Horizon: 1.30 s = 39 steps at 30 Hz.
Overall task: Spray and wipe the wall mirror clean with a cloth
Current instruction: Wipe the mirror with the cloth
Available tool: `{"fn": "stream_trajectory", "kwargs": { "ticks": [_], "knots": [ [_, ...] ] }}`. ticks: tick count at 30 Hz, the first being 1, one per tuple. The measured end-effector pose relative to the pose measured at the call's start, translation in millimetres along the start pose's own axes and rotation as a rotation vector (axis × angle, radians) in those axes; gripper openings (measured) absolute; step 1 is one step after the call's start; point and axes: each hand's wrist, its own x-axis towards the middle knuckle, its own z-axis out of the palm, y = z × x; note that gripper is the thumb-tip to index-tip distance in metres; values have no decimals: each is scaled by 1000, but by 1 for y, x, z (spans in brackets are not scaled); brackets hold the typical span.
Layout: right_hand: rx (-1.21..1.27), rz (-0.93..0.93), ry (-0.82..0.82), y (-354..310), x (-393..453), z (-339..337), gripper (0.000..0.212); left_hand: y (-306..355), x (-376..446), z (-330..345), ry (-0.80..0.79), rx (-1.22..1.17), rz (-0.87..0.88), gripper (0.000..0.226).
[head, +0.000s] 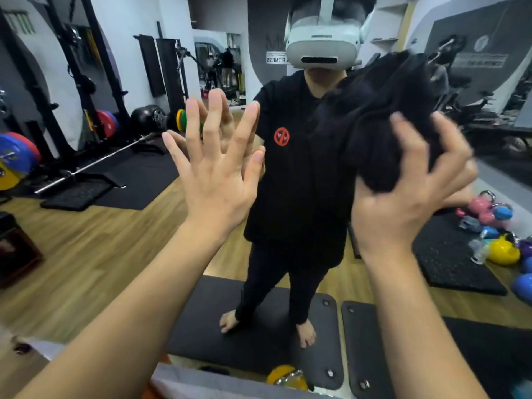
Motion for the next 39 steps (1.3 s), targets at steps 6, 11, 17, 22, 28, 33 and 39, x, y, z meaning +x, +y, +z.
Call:
{"fn": "stream_trajectory", "kwargs": {
  "ticks": [6,11,17,22,28,33,39],
  "knots": [
    [-53,-155,-24,-32,-86,34,31,-18,1,-11,30,3,113,59],
    [-58,-546,-391,-44,-228,47,47,-52,-3,-16,113,-174,154,57],
    [-88,-564,-410,-51,-225,46,43,-105,-21,-10,61,-145,131,56],
    [-90,-313,-205,-74,-131,40,50,-131,-18,-17,52,-151,89,57],
    [-14,94,70,-108,-54,59,46,-138,-15,-18,76,-139,147,55],
    [-59,-157,-101,-141,-165,88,41,-154,-13,-29,72,-223,208,56],
    [-110,-544,-517,-141,-305,87,48,-186,-16,-35,54,-254,259,51]
  ]
}}
